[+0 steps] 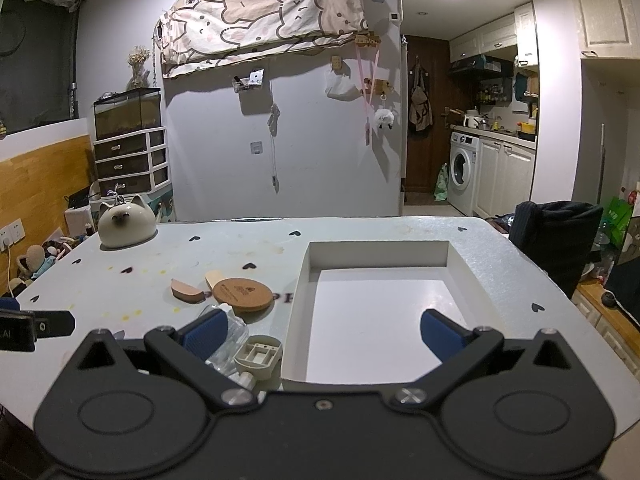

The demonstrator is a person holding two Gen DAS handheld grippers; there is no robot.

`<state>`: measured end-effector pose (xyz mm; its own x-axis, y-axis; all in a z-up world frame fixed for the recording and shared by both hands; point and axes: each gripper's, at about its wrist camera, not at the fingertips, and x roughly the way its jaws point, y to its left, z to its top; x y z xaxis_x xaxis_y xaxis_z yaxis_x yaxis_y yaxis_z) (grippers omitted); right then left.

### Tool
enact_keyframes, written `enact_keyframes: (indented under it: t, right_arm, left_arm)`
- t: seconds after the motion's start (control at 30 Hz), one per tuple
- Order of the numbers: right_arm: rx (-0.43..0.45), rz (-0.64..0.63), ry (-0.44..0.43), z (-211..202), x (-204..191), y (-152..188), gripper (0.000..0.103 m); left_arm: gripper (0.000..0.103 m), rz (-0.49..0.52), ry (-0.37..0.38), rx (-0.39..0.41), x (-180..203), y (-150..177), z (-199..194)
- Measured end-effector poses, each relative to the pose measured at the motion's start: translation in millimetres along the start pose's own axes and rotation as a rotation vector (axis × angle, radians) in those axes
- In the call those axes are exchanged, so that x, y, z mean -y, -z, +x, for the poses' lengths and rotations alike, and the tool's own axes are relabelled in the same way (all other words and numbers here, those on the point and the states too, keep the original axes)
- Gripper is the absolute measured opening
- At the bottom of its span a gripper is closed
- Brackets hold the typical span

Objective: Organize rigid objects

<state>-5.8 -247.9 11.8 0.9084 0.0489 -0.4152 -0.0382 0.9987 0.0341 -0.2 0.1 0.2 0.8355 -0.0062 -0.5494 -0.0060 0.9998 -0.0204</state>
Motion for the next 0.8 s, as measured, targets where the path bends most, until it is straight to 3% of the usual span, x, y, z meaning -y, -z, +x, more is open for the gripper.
enact_keyframes:
  t: [0.8]
  right_arm:
    - [-0.003,-0.001,-0.003,3.0,-2.4,-2.1,0.103]
  left_arm:
    - [0.103,-0.002,-0.002,-0.002,-10.3,12.4,14.3]
